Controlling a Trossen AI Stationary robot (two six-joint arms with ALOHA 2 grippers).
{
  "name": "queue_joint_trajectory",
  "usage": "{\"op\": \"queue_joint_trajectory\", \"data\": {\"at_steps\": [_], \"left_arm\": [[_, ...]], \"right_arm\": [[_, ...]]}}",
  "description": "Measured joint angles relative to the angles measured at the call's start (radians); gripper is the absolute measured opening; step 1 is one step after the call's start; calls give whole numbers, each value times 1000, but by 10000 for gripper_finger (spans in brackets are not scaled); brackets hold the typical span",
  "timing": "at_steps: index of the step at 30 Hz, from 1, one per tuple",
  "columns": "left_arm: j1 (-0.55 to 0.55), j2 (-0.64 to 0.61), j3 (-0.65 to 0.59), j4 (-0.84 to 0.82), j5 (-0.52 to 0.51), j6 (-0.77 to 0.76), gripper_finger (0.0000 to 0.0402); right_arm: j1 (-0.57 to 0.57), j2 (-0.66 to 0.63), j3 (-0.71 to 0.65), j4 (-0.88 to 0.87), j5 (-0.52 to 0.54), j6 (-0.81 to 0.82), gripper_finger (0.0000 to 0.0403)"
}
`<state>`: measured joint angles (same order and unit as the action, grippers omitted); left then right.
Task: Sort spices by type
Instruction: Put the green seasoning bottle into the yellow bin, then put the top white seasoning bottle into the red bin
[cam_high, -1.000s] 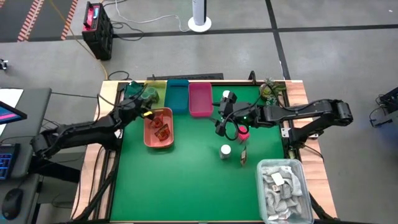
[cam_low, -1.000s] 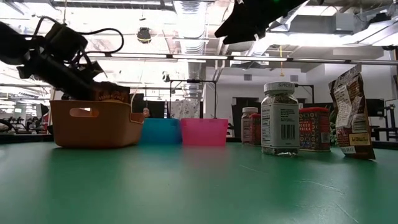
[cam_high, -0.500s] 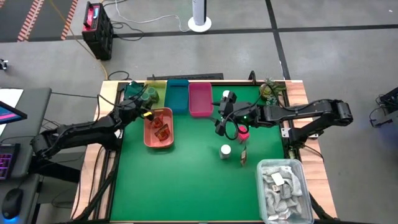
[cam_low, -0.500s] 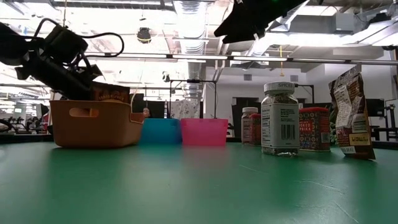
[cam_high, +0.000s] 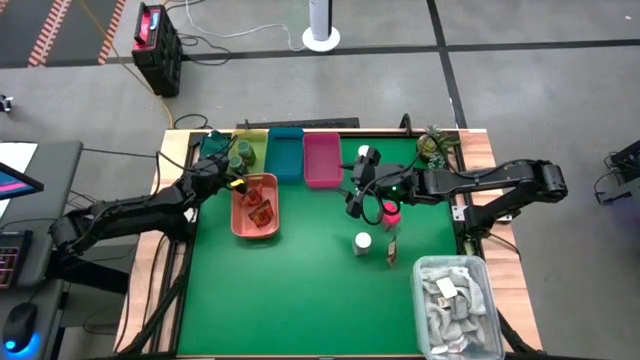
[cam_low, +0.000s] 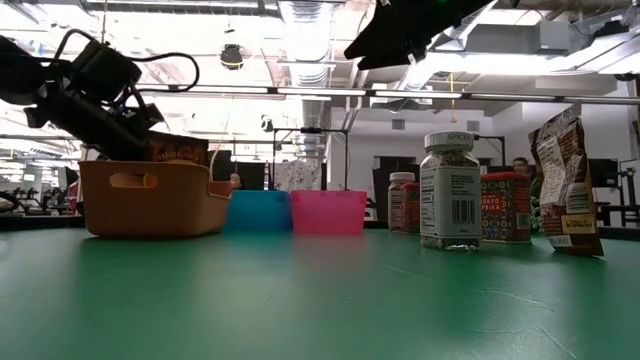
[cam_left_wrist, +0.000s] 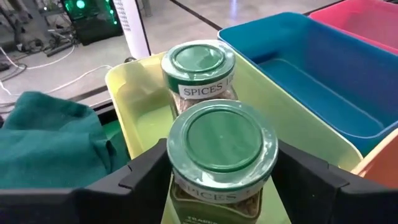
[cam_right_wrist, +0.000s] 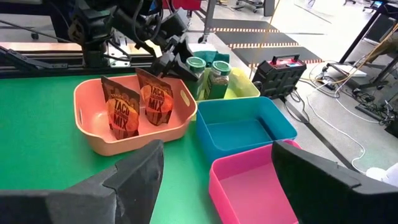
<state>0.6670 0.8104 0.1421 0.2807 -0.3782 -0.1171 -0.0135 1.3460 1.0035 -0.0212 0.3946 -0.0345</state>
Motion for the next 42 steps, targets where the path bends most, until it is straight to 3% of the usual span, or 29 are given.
{"op": "queue_joint_trajectory", "data": {"at_steps": [8,19,23,27,34,42], "left_arm": [[-1,0,76,-23,5,71,251],[-19,-8,243,-185,15,168,251],[-67,-33,293,-212,166,190,251],[-130,-41,325,-182,362,116,251],[-228,6,343,-163,382,18,251],[-268,25,343,27,372,15,251]], "right_arm": [[0,0,0,-1,0,-3,329],[0,-1,0,-74,-1,0,329],[0,-29,0,-107,-1,9,329],[-15,-66,1,-168,1,59,329],[-182,-37,-16,-230,26,119,329],[-386,54,-17,-255,-64,109,329]]}}
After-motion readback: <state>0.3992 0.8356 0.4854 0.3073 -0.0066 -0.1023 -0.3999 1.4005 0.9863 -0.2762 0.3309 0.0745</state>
